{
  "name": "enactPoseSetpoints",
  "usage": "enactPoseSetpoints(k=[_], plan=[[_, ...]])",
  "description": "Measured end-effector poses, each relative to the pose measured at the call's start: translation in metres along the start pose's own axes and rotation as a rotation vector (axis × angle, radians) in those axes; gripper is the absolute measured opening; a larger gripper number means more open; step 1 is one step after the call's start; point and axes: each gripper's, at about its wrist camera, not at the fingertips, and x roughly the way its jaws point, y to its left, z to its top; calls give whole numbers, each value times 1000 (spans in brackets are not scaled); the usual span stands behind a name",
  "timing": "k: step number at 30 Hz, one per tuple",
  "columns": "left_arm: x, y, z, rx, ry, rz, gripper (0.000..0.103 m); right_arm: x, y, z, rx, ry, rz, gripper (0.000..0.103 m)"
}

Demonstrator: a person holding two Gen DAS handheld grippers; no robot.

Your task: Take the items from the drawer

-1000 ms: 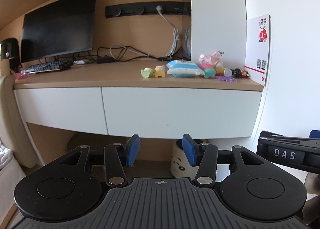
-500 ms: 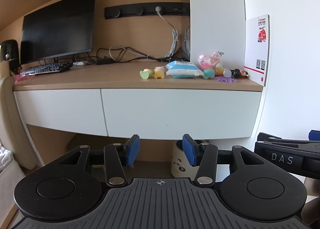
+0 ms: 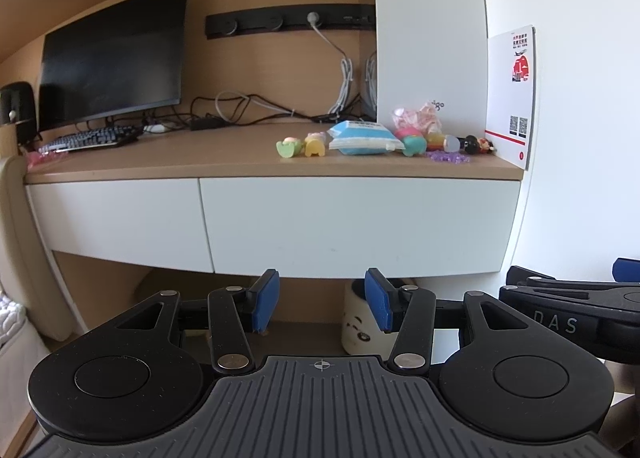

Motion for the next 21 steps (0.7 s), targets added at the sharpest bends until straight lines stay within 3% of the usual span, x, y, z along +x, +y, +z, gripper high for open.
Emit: enactPoseSetpoints(k=[21], plan=[[9,1,-2,4,18,-11,52,2,-3,-2,1,6,-9,103]])
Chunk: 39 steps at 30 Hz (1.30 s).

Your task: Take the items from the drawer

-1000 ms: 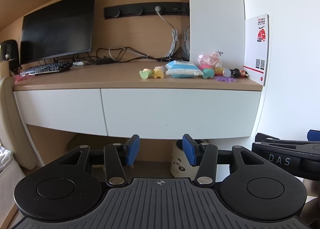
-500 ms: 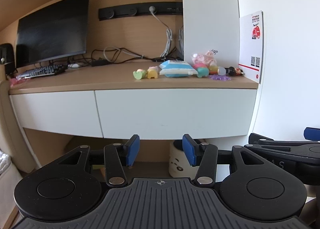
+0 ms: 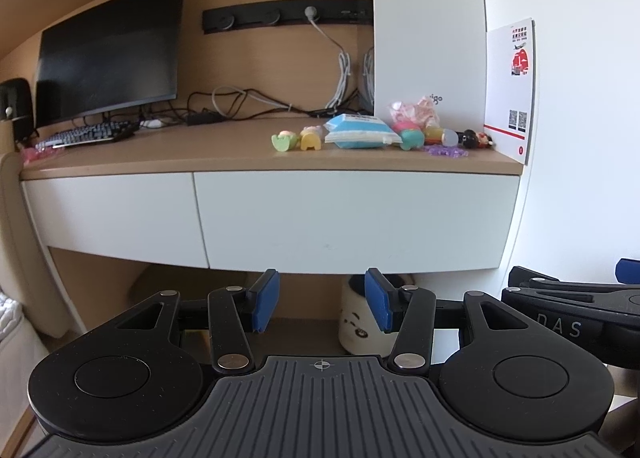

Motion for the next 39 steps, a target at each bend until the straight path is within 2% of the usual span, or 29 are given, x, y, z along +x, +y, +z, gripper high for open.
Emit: enactPoseSetpoints(k=[12,39], plan=[[1,0,-1,0,9,3,48,1,-2,-1,-1,7,-3,103],[3,-3,1,5,9,-15,46,5,-3,-3,-1,12,-10,103]])
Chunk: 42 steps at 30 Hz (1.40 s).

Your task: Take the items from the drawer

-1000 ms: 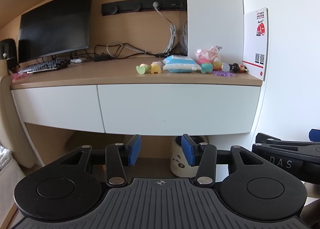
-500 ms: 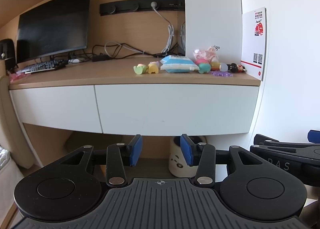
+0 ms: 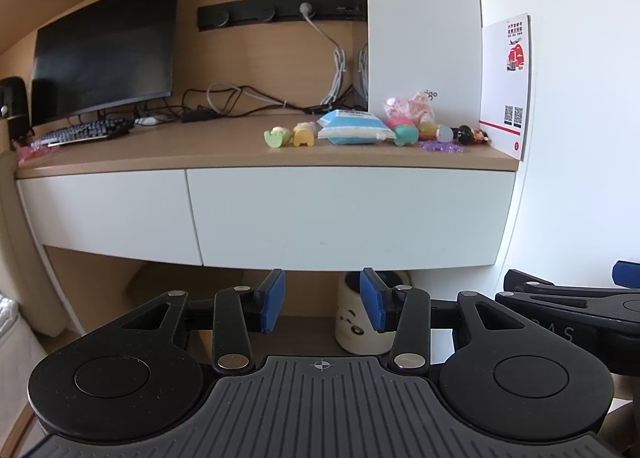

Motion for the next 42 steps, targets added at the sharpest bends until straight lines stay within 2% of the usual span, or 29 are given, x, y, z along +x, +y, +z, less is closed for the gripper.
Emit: enactPoseSetpoints(k=[16,20,25,27,28,29,33,35,39,42], plan=[[-2,3,-1,1,-4,8,43,-2,4,-2,0,4,0,103],[-2,2,-1,2,-4,9,36,-2,4,-2,1,4,-1,103],[0,1,-1,3,1,7,35,-2,4,-3,1,5,-3,103],[0,0,-1,5,4,3,26,-2,4,-3,2,6,-5,103],[0,0,-1,5,3,-3,17,-1,3,-3,3,7,-6,103],[0,1,-1,-2,0,-8,15,-1,3,-3,4,8,-8,103],[6,9,3,-56,17,-61,14,1,1,1,19,9,-13,103],[9,13,4,-77,11,-22,13,2,0,2,21,8,-14,103],[17,15,9,-35,-10,-50,13,8,-4,4,19,12,-28,103],[30,10,12,-10,21,-49,13,16,-9,4,35,31,-43,103]])
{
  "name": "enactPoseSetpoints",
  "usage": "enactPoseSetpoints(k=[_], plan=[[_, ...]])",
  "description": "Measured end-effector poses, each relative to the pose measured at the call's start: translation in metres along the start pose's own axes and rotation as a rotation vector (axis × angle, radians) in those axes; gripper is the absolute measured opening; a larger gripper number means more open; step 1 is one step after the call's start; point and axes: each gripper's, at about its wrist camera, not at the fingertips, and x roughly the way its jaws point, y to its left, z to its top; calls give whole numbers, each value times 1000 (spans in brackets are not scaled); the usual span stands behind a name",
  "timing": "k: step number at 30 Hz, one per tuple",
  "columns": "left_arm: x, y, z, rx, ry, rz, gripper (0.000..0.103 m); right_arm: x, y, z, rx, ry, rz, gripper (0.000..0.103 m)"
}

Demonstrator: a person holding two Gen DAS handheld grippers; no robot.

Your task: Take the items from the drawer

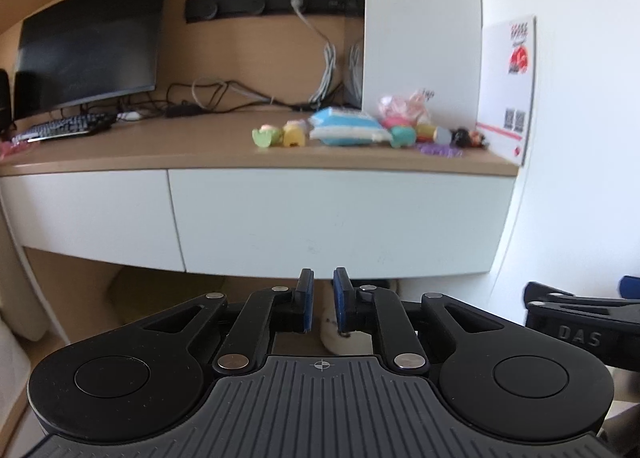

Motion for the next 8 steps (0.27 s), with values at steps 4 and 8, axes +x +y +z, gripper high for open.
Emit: enactPoseSetpoints(k=[4,8], plan=[[12,-10,1,25,9,15,13,12,-1,-1,-15,19,-19,103],[16,-16,-2,47,-7,-14,13,21,1,-5,-51,28,-24,103]])
